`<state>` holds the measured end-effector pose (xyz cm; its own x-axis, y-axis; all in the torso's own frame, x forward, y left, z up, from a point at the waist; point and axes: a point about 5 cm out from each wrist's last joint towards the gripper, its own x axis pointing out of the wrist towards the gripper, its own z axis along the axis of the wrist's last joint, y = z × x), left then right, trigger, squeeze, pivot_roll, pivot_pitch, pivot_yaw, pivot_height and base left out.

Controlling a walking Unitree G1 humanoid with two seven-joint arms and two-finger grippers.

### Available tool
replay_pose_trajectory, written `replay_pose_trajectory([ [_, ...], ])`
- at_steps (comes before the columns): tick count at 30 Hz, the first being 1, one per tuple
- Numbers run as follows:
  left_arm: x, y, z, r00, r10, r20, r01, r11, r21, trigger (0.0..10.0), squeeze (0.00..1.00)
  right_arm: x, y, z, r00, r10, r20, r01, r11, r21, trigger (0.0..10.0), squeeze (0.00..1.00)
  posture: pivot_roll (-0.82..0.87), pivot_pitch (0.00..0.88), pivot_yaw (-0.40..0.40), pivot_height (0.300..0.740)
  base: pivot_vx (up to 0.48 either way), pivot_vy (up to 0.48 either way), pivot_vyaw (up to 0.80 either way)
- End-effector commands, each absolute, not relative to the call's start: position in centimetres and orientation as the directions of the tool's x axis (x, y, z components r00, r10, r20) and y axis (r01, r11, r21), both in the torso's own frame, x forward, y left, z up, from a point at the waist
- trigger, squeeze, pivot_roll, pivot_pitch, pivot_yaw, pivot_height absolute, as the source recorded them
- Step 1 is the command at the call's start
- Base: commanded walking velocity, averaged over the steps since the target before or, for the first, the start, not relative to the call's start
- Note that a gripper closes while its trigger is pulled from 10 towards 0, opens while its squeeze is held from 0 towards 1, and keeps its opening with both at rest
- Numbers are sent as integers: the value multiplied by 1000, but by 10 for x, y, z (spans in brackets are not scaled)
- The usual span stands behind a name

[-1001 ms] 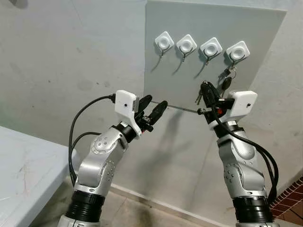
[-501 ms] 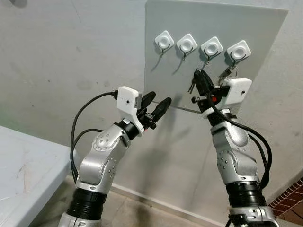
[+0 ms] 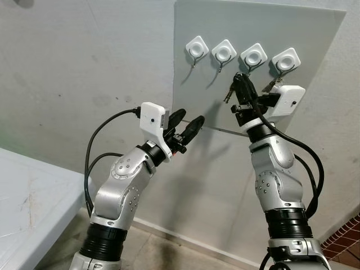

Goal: Hang keys on a hook

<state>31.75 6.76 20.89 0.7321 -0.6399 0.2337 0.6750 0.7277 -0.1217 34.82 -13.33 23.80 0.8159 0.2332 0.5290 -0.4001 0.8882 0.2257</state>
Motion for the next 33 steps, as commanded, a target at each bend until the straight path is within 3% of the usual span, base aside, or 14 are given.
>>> replay_pose_trajectory([
  [1,318,67,218,721,-644,256,684,722,-109,10000,0,349,-134,245,806,223,548,-411,877,248,10000,0,60,0,-7,740,0,0,0],
  [15,318,67,219,722,-641,260,682,722,-117,10000,0,348,-137,247,806,184,562,-434,830,351,10000,0,60,0,-6,740,0,0,0],
  [33,318,67,220,726,-637,260,678,725,-120,10000,0,349,-138,252,793,182,582,-452,816,361,10000,0,62,0,-4,740,0,0,0],
])
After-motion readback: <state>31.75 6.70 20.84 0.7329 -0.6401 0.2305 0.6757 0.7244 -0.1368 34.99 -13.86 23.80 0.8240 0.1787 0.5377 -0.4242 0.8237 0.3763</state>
